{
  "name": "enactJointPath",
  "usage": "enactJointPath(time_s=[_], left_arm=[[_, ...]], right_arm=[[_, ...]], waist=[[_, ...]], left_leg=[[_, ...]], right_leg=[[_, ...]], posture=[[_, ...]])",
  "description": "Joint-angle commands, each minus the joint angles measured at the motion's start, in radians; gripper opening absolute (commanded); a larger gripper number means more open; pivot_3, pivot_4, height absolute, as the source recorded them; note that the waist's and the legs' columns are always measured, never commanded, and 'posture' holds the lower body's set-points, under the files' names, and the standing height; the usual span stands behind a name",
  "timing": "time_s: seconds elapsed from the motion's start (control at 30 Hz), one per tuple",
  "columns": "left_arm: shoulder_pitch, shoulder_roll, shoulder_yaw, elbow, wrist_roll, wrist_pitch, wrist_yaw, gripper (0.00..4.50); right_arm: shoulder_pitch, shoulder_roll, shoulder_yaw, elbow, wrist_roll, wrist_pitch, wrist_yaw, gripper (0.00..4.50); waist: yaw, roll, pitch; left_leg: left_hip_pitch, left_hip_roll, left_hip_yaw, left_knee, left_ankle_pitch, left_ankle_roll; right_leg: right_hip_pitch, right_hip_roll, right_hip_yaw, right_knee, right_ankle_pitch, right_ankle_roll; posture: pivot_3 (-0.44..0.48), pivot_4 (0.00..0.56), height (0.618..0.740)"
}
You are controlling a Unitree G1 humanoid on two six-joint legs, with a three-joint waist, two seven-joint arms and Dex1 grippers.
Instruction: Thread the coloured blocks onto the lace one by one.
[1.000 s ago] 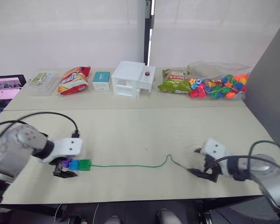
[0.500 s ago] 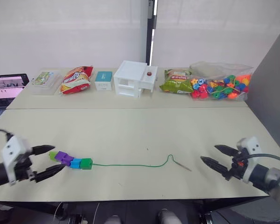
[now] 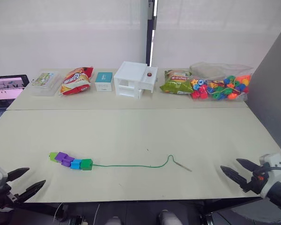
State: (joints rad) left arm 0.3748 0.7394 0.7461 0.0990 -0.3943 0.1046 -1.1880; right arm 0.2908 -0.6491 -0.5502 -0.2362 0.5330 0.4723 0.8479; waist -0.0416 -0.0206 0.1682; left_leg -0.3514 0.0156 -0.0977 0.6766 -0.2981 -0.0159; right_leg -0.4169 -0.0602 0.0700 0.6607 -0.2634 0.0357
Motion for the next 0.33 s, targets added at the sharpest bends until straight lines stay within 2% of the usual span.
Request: enactJointPath(time_s=[0.03,0.33], left_arm=[[0.012,-0.003,-0.016,-0.029,-0.022,-0.015,0.014,4.5],[0.02,0.02,-0.032,-0.062,-0.041,0.01,0.028,4.5]], right_arm=[[0.0,-0.015,-0.002,-0.018,0.006,-0.02,0.005,4.46],[0.011,-0.011,0.028,-0.036,0.002,-0.022,-0.001,4.46]], waist=[[0.0,0.0,0.0],[0.0,0.0,0.0]], left_leg=[[0.0,0.0,0.0,0.0,0.0,0.0],[0.0,0.0,0.0,0.0,0.0,0.0]], right_leg=[[0.0,0.0,0.0,0.0,0.0,0.0],[0.0,0.0,0.0,0.0,0.0,0.0]], posture=[[0.0,0.15,0.74],[0.0,0.15,0.74]])
